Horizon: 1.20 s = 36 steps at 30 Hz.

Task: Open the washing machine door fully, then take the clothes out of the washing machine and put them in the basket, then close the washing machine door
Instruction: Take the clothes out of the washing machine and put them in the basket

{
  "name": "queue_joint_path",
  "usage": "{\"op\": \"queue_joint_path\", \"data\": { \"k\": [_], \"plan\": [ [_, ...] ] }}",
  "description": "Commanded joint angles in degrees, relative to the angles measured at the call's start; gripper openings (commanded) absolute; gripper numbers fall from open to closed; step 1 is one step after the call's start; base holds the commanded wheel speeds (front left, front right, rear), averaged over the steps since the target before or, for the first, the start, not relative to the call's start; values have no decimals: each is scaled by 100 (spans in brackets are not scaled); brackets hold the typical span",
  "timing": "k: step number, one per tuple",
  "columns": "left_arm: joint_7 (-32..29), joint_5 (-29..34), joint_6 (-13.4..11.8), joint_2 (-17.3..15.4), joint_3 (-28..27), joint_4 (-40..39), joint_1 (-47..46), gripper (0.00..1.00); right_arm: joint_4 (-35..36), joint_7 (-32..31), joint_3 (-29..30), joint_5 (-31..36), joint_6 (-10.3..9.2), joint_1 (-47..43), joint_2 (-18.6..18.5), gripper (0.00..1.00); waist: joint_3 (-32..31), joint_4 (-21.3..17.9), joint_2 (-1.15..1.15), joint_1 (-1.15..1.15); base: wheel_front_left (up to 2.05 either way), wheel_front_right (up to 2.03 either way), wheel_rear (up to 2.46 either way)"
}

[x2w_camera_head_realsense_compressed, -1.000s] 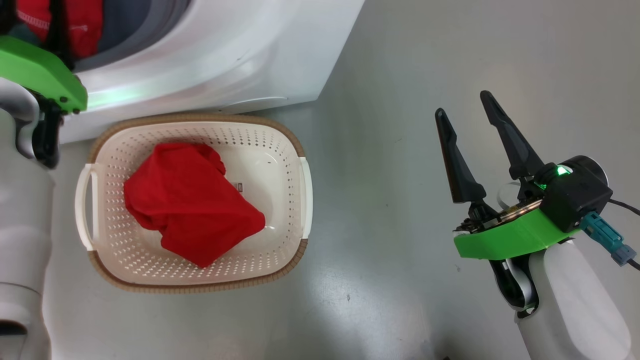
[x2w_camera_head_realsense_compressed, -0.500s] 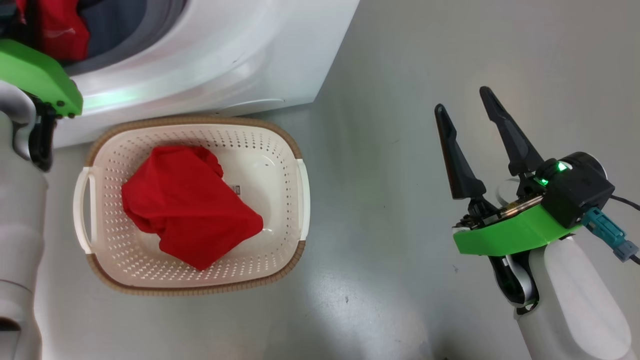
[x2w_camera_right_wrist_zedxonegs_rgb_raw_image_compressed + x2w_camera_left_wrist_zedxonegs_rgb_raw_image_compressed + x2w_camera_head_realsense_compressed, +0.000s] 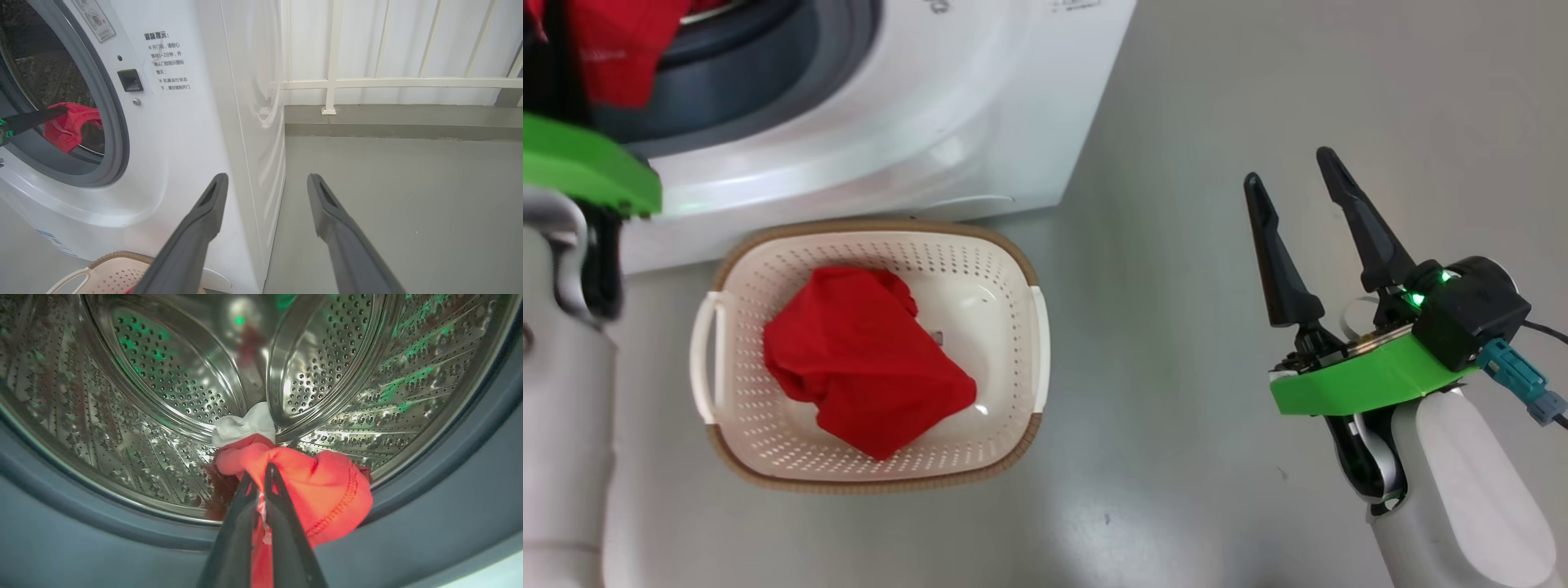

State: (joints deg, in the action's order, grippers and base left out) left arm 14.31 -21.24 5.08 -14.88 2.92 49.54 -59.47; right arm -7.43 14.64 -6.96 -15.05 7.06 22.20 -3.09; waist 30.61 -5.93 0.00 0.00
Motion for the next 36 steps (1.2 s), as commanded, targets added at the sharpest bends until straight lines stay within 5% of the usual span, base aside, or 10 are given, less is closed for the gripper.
{"op": "queue_joint_path", "data": {
  "k": [1, 20, 36],
  "plan": [
    [67, 83, -33, -209, -216, -392, 326, 0, 102, 36, -101, -86, 43, -197, 22, 100, -181, 148, 0, 0, 0, 0, 0],
    [68, 655, 96, 699, -1353, -3392, 2760, 0, -111, 36, -133, -93, 43, -521, 22, 100, -1095, 495, 0, 0, 0, 0, 0],
    [69, 744, 170, 1082, -1335, -4935, 3407, 0, -194, 36, -177, -116, 43, -625, 22, 100, -1465, 661, 0, 0, 0, 0, 0]
  ]
}}
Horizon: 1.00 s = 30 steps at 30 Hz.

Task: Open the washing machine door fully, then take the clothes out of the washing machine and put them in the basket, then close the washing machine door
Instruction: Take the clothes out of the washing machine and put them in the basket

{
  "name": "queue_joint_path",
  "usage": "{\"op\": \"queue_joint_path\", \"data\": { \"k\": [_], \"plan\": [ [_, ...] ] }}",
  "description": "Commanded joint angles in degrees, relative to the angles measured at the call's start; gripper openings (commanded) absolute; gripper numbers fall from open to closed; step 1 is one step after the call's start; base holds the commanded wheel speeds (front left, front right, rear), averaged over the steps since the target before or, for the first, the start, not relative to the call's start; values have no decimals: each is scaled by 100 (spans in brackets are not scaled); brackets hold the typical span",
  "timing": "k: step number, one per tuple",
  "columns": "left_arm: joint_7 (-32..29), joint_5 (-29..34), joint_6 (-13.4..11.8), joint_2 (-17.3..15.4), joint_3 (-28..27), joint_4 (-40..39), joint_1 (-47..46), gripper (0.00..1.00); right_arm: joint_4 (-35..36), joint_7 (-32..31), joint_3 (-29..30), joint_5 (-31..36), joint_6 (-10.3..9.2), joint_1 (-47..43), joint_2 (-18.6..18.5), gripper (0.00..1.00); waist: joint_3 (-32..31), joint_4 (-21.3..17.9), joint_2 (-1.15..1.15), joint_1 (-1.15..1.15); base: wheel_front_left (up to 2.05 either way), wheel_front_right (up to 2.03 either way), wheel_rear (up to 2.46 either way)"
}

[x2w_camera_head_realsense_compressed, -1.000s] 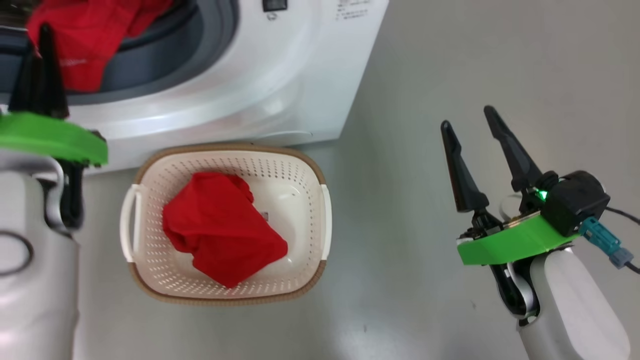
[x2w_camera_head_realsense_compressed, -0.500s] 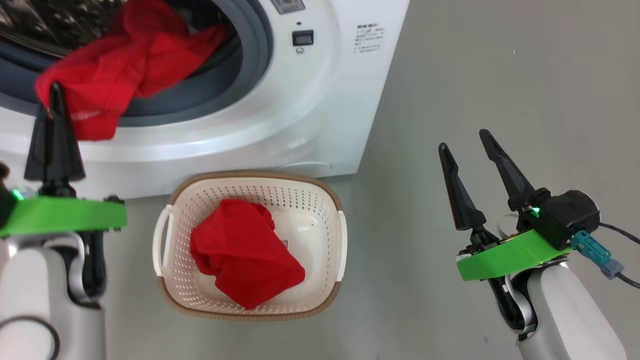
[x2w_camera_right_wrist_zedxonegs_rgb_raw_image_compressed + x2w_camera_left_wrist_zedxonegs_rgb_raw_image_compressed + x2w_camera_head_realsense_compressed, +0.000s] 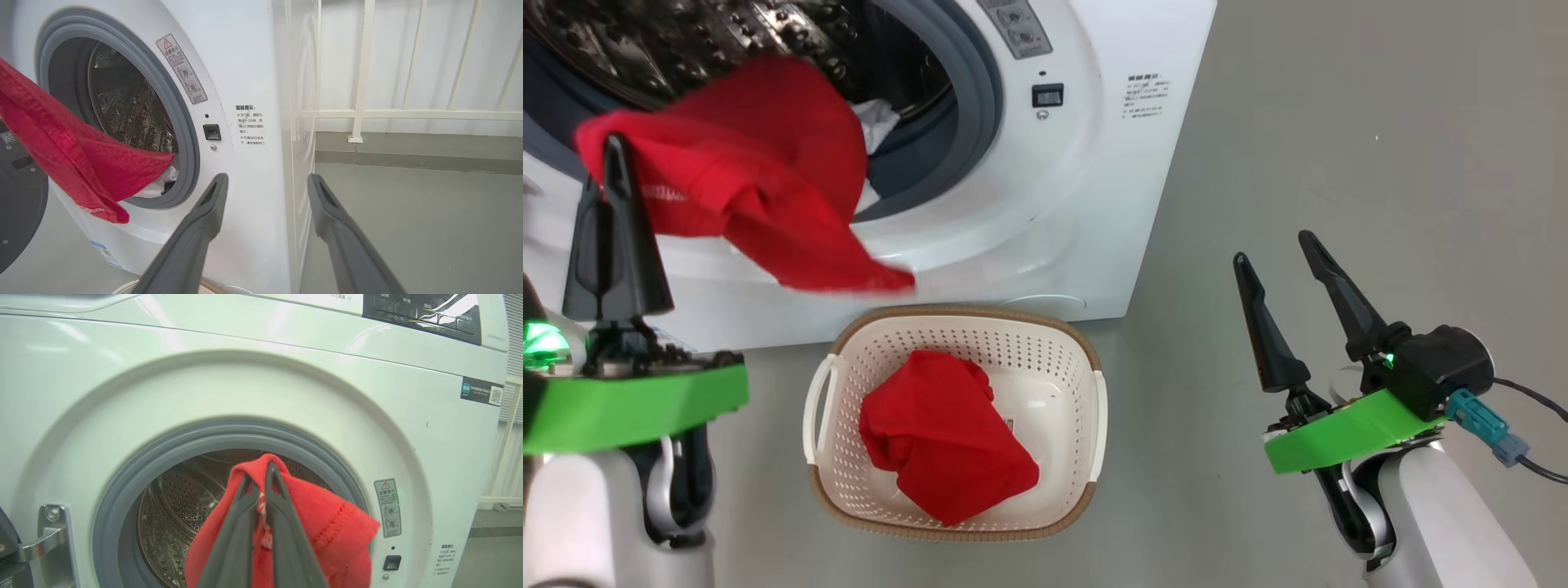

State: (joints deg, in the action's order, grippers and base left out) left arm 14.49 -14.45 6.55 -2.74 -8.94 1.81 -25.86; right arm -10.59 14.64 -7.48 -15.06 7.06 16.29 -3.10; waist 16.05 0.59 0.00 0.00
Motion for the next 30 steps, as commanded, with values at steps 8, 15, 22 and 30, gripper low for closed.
{"op": "queue_joint_path", "data": {
  "k": [8, 15, 22, 30],
  "plan": [
    [51, 15, -14, -52, 92, -1210, 235, 0, 132, 36, -124, -120, 43, -44, 23, 100, -14, -9, 0, 0, 0, 0, 0],
    [41, -100, -141, -27, 422, -1526, 551, 0, 143, 36, -119, -130, 43, -32, 23, 100, 75, -29, 0, 0, 0, 0, 0],
    [44, -311, -162, -19, 773, -648, 650, 0, 183, 36, -155, -147, 43, 78, 23, 100, 382, -65, 0, 0, 0, 0, 0],
    [49, -530, -88, -16, 919, 717, 239, 0, 229, 36, -146, -130, 43, 228, 23, 100, 820, -105, 0, 0, 0, 0, 0]
  ]
}}
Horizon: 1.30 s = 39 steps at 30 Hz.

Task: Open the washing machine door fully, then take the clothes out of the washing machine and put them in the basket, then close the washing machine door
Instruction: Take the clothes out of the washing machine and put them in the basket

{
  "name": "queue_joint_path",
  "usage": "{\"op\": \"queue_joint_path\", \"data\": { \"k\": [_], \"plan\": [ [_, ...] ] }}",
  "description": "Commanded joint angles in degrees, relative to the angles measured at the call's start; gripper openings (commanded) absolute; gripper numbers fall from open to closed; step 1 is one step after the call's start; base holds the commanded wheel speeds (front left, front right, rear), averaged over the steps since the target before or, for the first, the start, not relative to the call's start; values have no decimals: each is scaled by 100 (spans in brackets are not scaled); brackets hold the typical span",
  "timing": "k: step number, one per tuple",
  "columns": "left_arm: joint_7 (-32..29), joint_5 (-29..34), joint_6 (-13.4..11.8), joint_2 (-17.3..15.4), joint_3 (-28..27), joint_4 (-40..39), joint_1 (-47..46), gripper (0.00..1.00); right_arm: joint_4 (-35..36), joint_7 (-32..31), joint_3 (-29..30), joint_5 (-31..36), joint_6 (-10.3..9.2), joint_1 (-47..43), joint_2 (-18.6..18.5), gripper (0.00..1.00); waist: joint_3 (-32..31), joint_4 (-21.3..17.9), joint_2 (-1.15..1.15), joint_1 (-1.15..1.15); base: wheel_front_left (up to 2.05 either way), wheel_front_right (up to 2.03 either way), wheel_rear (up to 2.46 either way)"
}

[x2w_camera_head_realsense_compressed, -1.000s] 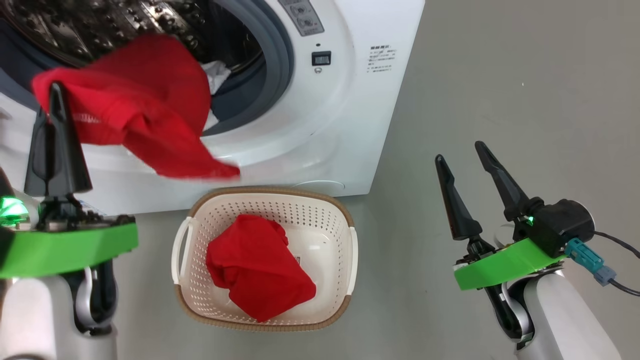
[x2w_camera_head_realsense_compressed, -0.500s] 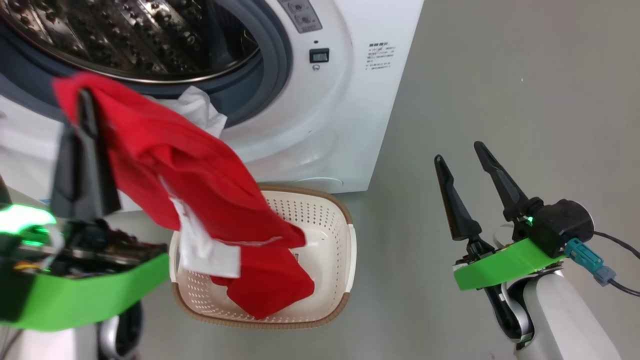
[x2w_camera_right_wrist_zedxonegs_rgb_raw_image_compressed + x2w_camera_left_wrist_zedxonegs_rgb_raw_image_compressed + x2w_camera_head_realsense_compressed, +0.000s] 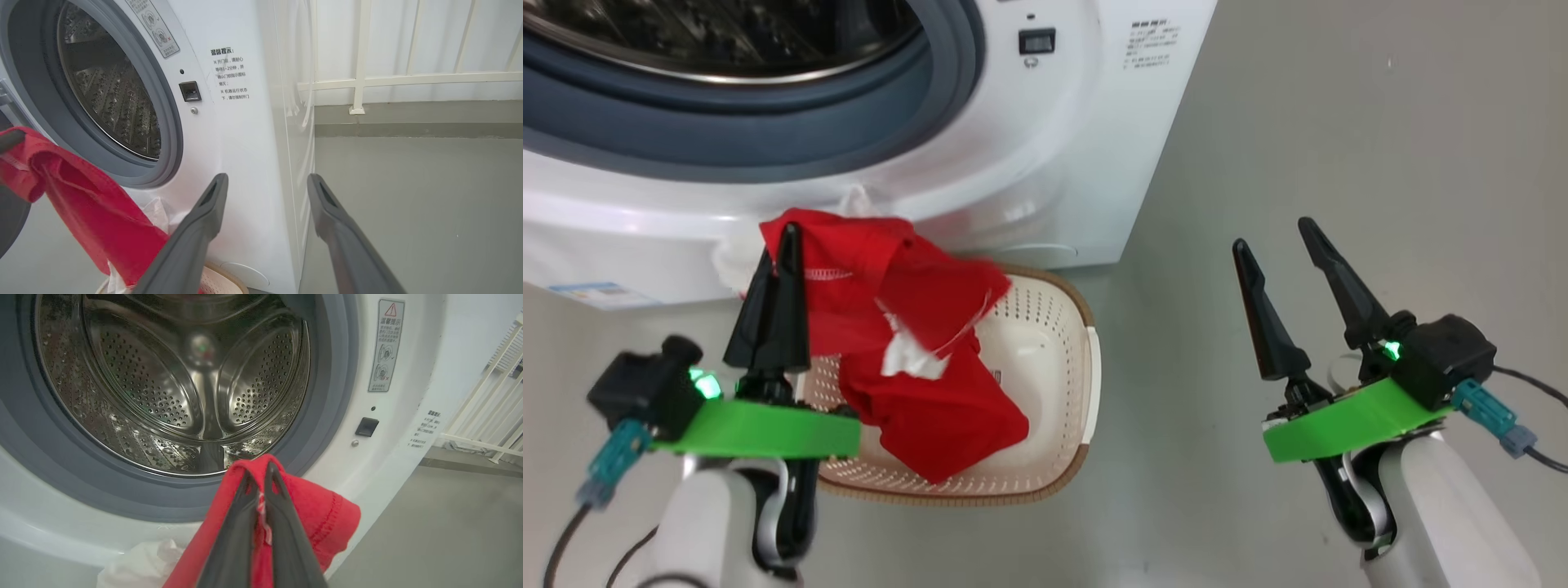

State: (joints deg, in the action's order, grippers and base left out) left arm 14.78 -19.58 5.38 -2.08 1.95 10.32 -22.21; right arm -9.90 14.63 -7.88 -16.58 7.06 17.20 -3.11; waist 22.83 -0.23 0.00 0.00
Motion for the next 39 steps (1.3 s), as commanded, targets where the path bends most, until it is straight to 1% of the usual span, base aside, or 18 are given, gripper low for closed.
{"op": "queue_joint_path", "data": {
  "k": [1, 7, 8, 9, 16, 19, 20, 21, 25, 30, 37, 38, 39],
  "plan": [
    [20, -9, 42, -82, -182, 40, -193, 0, 170, 37, -106, 26, 43, 154, 24, 100, 192, -27, 0, 0, 0, 0, 0],
    [21, -47, 123, -81, -240, 1288, -616, 0, 217, 37, -107, 57, 43, 264, 24, 100, 448, -55, 0, 0, 0, 0, 0],
    [21, -47, 123, -81, -240, 1288, -616, 0, 217, 37, -107, 57, 43, 264, 24, 100, 448, -55, 0, 0, 0, 0, 0],
    [21, -59, 135, -81, -230, 1517, -690, 0, 215, 37, -101, 65, 43, 282, 24, 100, 487, -60, 0, 0, 0, 0, 0],
    [16, -234, 193, -81, 12, 3366, -1211, 0, 239, 37, -153, 71, 43, 424, 24, 100, 765, -184, 0, 0, 0, 0, 0],
    [-63, -287, 204, -112, 186, 4104, -1476, 0, 238, 37, -187, 68, 43, 473, 24, 100, 897, -266, 0, 0, 0, 0, 0],
    [-112, -339, 207, -133, 271, 4521, -1640, 0, 245, 37, -202, 62, 43, 499, 24, 100, 995, -329, 0, 0, 0, 0, 0],
    [-154, -408, 208, -130, 313, 4698, -1713, 0, 251, 37, -207, 56, 43, 512, 24, 100, 1045, -361, 0, 0, 0, 0, 0],
    [-252, -525, 209, -191, 616, 5240, -1964, 0, 294, 37, -228, 32, 43, 573, 24, 100, 1279, -497, 0, 0, 0, 0, 0],
    [-369, -620, 210, -305, 841, 5756, -2264, 0, 356, 37, -257, 6, 43, 666, 24, 100, 1546, -649, 0, 0, 0, 0, 0],
    [-380, -734, 210, -416, 1032, 6070, -2492, 0, 390, 37, -272, -66, 43, 745, 24, 100, 1709, -793, 0, 0, 0, 0, 0],
    [-369, -755, 210, -420, 1051, 6092, -2502, 2, 390, 37, -269, -72, 43, 745, 24, 100, 1711, -799, 0, 0, 0, 0, 0],
    [-362, -775, 210, -422, 1072, 6112, -2510, 18, 387, 37, -265, -77, 43, 744, 24, 100, 1707, -802, 0, 0, 0, 0, 0]
  ]
}}
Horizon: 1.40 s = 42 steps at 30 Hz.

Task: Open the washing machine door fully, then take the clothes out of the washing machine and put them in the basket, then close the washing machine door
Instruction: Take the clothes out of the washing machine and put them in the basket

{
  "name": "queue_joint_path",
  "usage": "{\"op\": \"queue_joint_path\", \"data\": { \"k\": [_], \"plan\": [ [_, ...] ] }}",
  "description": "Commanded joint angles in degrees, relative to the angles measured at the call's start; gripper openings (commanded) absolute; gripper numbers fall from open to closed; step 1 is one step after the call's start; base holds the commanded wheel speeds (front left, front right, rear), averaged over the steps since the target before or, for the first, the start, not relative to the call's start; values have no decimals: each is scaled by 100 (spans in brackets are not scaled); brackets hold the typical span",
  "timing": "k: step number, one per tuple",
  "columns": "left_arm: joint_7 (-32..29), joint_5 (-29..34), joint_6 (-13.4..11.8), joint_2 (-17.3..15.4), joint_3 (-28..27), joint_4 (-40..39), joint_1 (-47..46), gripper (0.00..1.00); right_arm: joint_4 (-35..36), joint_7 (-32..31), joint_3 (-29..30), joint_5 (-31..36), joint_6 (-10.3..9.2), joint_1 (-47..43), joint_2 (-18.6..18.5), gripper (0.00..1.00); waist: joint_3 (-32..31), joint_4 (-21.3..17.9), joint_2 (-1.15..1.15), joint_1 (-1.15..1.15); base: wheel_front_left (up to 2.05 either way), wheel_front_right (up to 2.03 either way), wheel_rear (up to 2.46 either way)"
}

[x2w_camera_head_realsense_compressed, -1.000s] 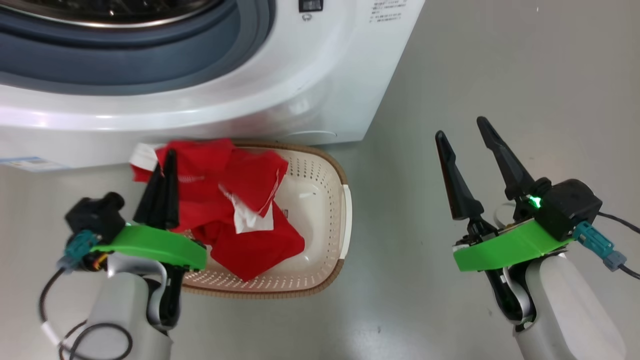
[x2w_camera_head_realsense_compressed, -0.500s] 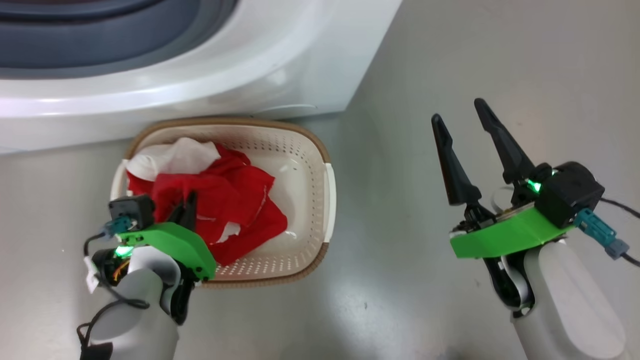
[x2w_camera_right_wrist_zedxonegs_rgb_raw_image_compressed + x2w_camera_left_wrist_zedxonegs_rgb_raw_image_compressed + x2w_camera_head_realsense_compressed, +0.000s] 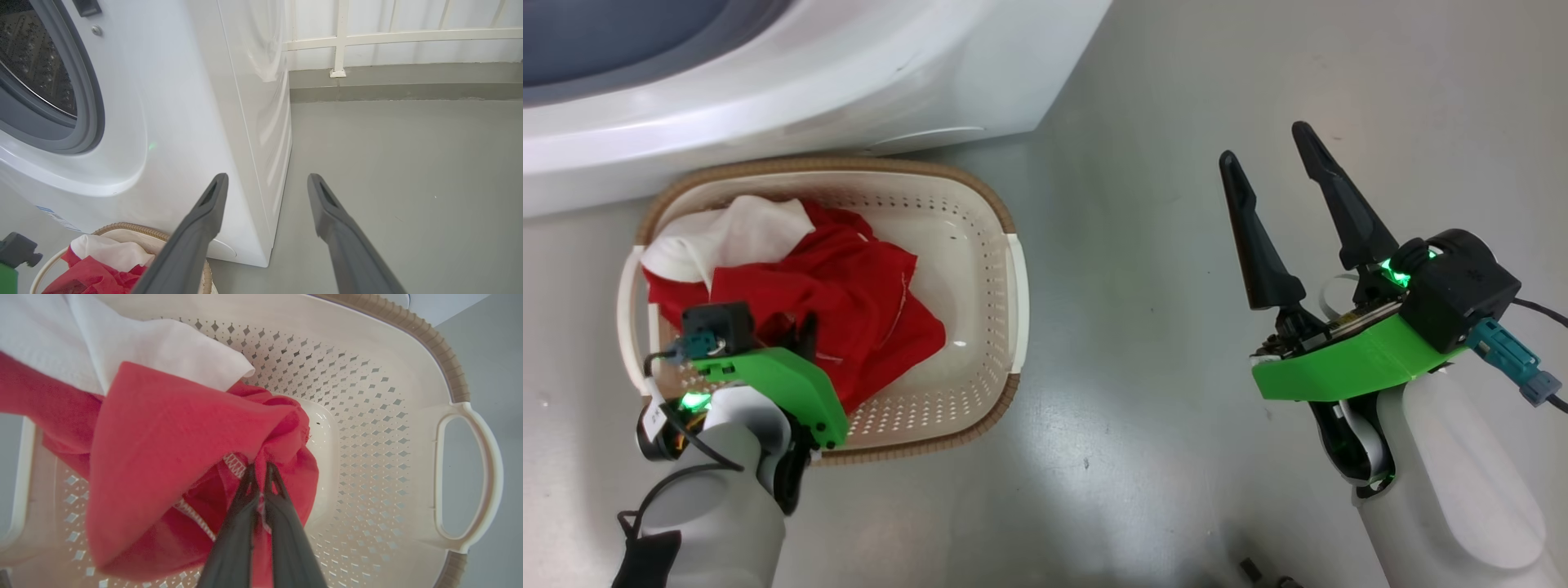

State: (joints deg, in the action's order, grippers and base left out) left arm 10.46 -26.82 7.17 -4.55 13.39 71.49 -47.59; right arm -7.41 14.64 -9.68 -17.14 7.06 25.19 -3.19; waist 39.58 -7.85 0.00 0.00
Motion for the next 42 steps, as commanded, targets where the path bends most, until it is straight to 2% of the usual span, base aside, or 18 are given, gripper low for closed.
{"op": "queue_joint_path", "data": {
  "k": [1, 2, 3, 4, 5, 16, 25, 32, 42],
  "plan": [
    [75, -72, 31, -177, -52, 11, 26, 35, 133, 36, -81, -24, 43, -57, 32, 100, 26, -40, 0, 0, 0, 0, 0],
    [88, -93, 31, -177, -29, 24, 28, 44, 126, 36, -76, -28, 43, -59, 32, 100, 8, -35, 0, 0, 0, 0, 0],
    [116, -116, 31, -177, -7, 29, 34, 60, 118, 36, -69, -31, 43, -64, 32, 100, -14, -26, 0, 0, 0, 0, 0],
    [160, -141, 31, -175, 14, 22, 45, 90, 111, 36, -57, -32, 43, -70, 32, 100, -51, -9, 0, 0, 0, 0, 0],
    [209, -175, 31, -176, 22, 11, 59, 100, 107, 36, -47, -33, 43, -74, 32, 100, -88, 8, 0, 0, 0, 0, 0],
    [445, -487, 32, -210, 173, -495, 439, 100, -11, 36, 6, 34, 43, -174, 32, 100, -714, 338, 0, 0, 0, 0, 0],
    [452, -768, 32, -308, -313, -1606, 1218, 100, -165, 36, 39, 96, 43, -457, 32, 100, -1550, 612, 0, 0, 0, 0, 0],
    [453, -440, 32, -330, -676, -2680, 1896, 100, -252, 36, 104, 135, 43, -722, 32, 100, -2141, 753, 0, 0, 0, 0, 0],
    [453, 387, -56, -320, -1215, -4214, 2883, 100, -293, 36, 188, 110, 43, -1012, 32, 100, -2776, 763, 0, 0, 0, 0, 0]
  ]
}}
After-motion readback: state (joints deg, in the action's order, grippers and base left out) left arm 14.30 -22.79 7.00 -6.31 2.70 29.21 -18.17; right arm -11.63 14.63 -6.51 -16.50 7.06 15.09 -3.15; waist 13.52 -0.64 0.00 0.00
